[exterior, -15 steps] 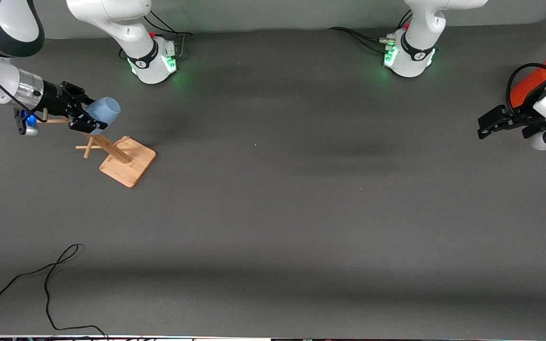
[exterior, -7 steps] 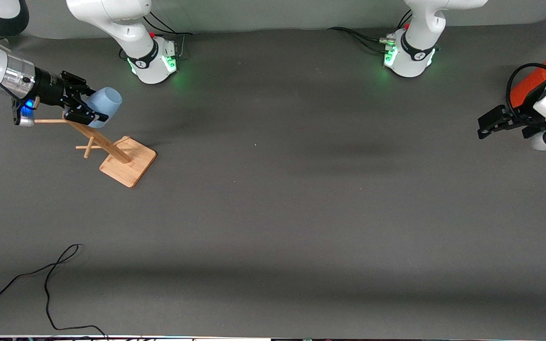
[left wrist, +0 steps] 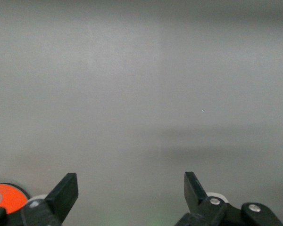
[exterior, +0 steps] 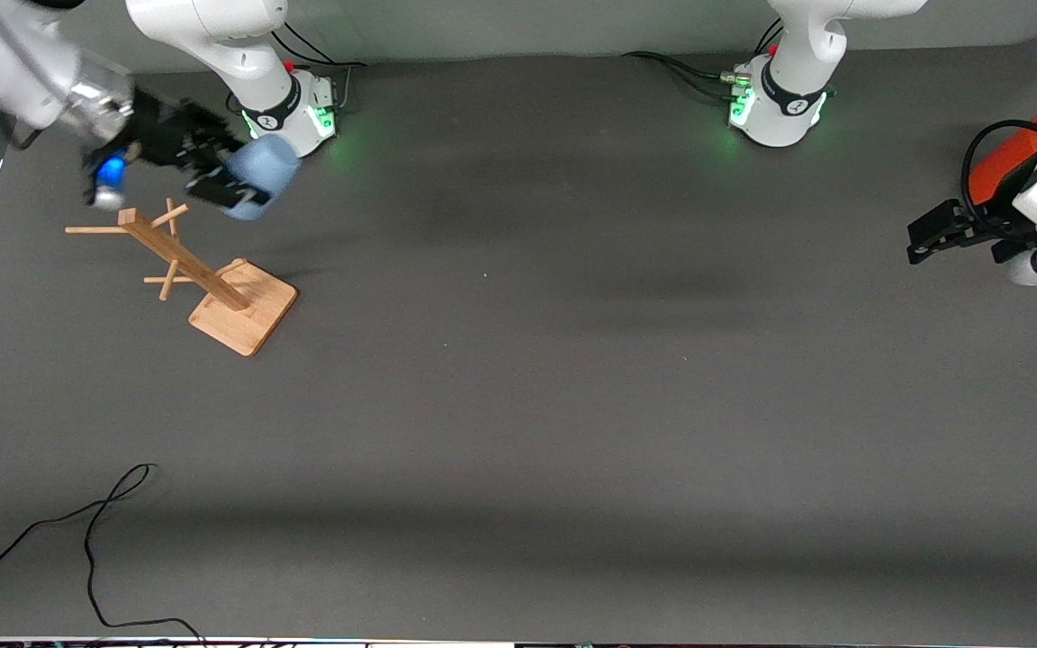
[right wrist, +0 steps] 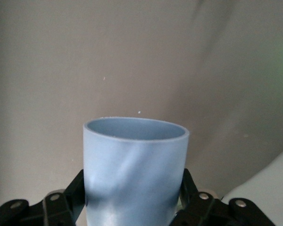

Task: Rotate and upright cup with both arms
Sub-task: 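Pull the blue cup off the stand branch with the right gripper, then carry the cup to mid-table and lower it with the right gripper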

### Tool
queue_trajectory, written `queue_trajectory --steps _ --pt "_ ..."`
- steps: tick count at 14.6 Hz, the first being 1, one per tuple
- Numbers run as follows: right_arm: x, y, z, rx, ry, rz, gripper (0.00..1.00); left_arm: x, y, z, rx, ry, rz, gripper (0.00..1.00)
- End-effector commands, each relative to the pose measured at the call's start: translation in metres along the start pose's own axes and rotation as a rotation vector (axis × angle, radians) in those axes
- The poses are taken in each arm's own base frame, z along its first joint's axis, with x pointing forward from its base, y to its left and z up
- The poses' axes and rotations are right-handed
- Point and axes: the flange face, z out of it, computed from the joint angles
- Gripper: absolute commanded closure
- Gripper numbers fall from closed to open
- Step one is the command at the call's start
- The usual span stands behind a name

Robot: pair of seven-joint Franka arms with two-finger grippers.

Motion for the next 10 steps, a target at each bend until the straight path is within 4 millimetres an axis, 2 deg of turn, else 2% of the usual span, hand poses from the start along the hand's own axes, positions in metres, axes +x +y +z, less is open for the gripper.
queue_trajectory --steps 1,3,6,8,10 --pt "-0.086 -0.049 0.021 0.007 0.039 0.017 0.62 -0.005 0.002 -0.008 0.008 0.003 -0.009 0.00" --pt "-0.144 -0.080 0.058 0.007 0.143 0.006 0.62 -0.005 0.002 -0.006 0.008 0.000 -0.009 0.00" --pt "-0.214 -0.112 0.143 -0.033 0.344 -0.071 0.62 -0.005 0.002 -0.007 0.008 0.003 -0.009 0.00" --pt "-0.231 -0.132 0.193 -0.038 0.384 -0.043 0.62 -0.005 0.002 -0.006 0.008 0.002 -0.009 0.00" --pt "-0.236 -0.142 0.241 -0.047 0.415 -0.027 0.62 -0.005 0.002 -0.006 0.008 0.002 -0.009 0.00"
